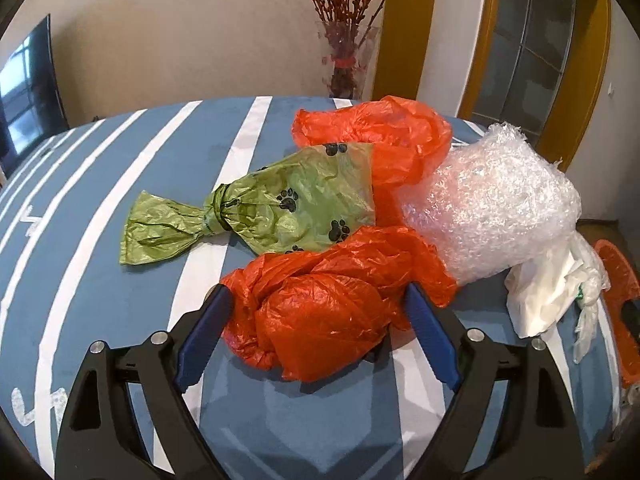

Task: Collect trash
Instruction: 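Grasp the orange bag with the left tool while the right tool grasps the white bag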

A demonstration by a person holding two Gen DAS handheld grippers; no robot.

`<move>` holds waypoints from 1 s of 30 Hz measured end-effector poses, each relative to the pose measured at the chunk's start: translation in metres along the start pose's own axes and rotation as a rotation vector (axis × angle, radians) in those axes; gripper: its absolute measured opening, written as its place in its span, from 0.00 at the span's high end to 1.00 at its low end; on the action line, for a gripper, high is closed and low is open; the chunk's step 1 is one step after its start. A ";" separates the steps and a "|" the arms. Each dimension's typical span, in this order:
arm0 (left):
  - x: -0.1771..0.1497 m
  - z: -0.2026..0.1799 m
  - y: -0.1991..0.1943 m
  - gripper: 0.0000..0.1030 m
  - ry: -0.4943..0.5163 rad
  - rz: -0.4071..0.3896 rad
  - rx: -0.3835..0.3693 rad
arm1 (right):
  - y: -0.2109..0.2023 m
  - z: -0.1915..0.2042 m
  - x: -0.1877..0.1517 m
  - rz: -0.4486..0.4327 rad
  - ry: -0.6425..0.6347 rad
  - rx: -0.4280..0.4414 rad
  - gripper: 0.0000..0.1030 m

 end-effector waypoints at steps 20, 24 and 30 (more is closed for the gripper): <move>-0.005 0.000 0.003 0.43 0.013 -0.004 -0.044 | 0.048 -0.009 -0.005 0.136 0.059 0.023 0.28; -0.006 0.002 -0.003 0.44 0.004 -0.021 -0.039 | 0.051 -0.010 -0.003 0.147 0.067 0.018 0.32; -0.006 0.009 -0.017 0.44 -0.017 -0.041 -0.039 | 0.062 -0.010 -0.001 0.179 0.078 0.003 0.47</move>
Point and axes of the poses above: each gripper's, at about its wrist camera, not at the fingertips, and y roughly the way its jaws point, z to its left, x to its top, the point moved 9 cm from there along y, roughly the way its jaws point, and after that the axes turned 9 degrees about x, right-handed, at the moved point
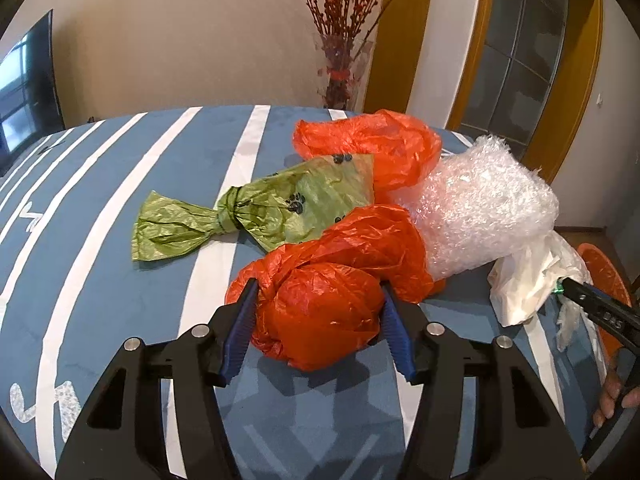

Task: Collect trash
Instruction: 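Grasp the orange bag with the left tool while the right tool grasps the white bag, then carry both bags to the wastebasket and open both tools to drop them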

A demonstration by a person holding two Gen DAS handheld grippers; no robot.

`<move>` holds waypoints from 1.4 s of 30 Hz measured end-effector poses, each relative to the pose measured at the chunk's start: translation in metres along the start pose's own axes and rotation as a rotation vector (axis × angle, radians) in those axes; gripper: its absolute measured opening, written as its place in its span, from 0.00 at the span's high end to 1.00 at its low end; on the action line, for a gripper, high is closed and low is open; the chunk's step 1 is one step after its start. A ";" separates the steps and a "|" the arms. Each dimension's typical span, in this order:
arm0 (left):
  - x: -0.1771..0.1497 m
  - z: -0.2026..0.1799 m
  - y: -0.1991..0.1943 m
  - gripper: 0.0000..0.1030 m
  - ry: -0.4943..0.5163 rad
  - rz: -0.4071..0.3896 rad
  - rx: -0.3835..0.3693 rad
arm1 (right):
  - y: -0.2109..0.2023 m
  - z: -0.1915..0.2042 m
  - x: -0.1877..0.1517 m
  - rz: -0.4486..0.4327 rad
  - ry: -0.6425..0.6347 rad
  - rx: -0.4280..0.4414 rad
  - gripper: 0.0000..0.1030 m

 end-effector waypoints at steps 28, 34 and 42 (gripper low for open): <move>0.002 -0.072 -0.066 0.44 0.010 -0.065 -0.150 | -0.094 -0.017 -0.020 -0.137 0.013 0.080 0.81; -0.001 -0.106 -0.076 0.44 0.031 -0.064 -0.201 | -0.123 -0.029 -0.025 -0.184 0.021 0.078 0.81; -0.008 -0.157 -0.089 0.44 0.076 -0.059 -0.264 | -0.155 -0.057 -0.032 -0.254 0.023 0.007 0.81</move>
Point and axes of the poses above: each gripper's, at about its wrist camera, not at the fingertips, and y roughly the way its jaws point, z to its left, x to its top, the point moved 9 cm from there along y, roughly the way its jaws point, and after that the axes turned 9 degrees about x, right-handed, at the moved point
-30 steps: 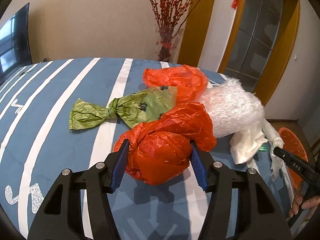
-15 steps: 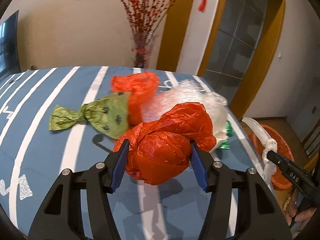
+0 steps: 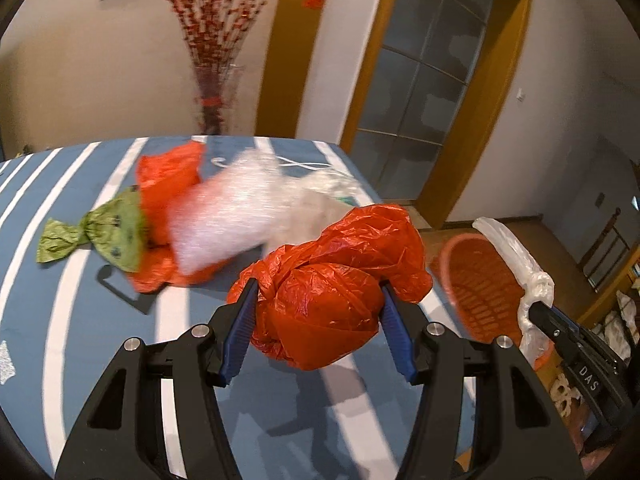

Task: Collect trash
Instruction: 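Carry both bags to the wastebasket and open both tools to drop them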

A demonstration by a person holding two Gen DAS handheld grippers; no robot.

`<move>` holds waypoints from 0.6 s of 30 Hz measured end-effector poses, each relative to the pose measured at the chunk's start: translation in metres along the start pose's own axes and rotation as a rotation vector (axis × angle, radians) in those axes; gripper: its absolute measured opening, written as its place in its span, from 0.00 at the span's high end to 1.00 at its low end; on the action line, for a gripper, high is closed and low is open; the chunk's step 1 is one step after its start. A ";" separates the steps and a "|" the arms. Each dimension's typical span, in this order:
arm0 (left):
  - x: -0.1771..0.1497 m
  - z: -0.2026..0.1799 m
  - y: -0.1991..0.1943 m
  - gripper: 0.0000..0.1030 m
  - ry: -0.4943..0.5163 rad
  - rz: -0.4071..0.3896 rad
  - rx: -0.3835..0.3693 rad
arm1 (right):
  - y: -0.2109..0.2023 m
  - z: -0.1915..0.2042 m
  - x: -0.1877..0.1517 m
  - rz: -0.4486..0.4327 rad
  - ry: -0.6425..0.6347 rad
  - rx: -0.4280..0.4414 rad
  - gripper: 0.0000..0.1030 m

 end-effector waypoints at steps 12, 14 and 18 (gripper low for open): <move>-0.006 -0.081 0.007 0.44 0.055 0.023 -0.103 | -0.031 -0.058 -0.002 -0.057 0.055 -0.092 0.81; -0.007 -0.092 0.009 0.44 0.063 0.027 -0.115 | -0.034 -0.066 -0.002 -0.061 0.066 -0.102 0.81; -0.009 -0.117 0.016 0.44 0.083 0.040 -0.141 | -0.037 -0.087 -0.003 -0.069 0.092 -0.126 0.81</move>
Point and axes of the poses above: each gripper's, at about its wrist camera, not at the fingertips, and y roughly the way its jaws point, z to its left, x to its top, the point moved 9 cm from there along y, roughly the way its jaws point, and after that the axes turned 9 degrees about x, right-handed, at the moved point
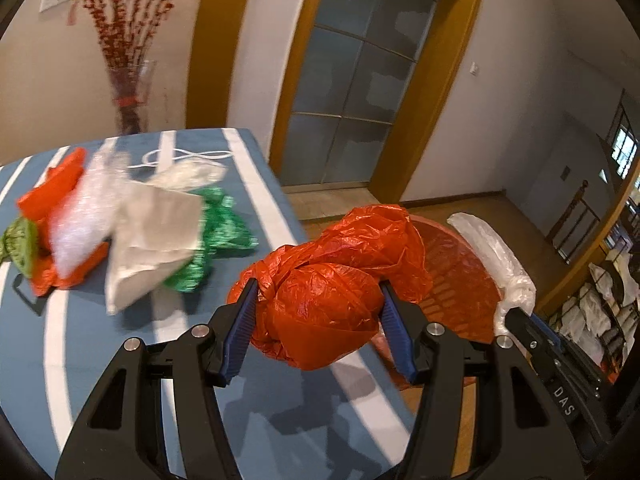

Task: Collect trash
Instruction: 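Carry both bags to the wastebasket and open both tools to drop them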

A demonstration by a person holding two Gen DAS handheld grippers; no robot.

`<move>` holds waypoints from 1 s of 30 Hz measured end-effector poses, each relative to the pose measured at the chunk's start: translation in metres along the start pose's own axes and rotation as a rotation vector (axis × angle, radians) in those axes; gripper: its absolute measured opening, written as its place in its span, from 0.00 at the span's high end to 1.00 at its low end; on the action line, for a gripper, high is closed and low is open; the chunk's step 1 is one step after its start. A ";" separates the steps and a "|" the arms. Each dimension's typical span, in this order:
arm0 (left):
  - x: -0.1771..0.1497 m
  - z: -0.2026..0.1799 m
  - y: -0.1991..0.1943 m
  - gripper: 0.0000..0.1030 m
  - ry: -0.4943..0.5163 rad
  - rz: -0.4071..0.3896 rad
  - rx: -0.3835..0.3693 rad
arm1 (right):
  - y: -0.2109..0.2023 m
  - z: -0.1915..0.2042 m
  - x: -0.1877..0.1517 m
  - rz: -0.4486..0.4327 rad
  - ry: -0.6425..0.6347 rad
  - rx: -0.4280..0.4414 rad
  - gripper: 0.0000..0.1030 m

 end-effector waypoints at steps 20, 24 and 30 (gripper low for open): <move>-0.004 -0.082 0.050 0.44 0.082 0.081 -0.099 | 0.018 -0.067 0.013 -0.024 0.096 -0.053 0.81; -0.005 -0.090 0.059 0.43 0.088 0.094 -0.112 | 0.024 -0.073 0.017 -0.028 0.106 -0.052 0.80; -0.008 -0.099 0.071 0.42 0.100 0.120 -0.119 | 0.030 -0.082 0.021 -0.038 0.129 -0.042 0.79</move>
Point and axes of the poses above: each gripper's, at about its wrist camera, not at the fingertips, and y roughly the way its jaws point, z to its left, x to its top, the point moved 9 cm from there along y, roughly the way its jaws point, and after that the axes turned 9 degrees about x, right-handed, at the moved point
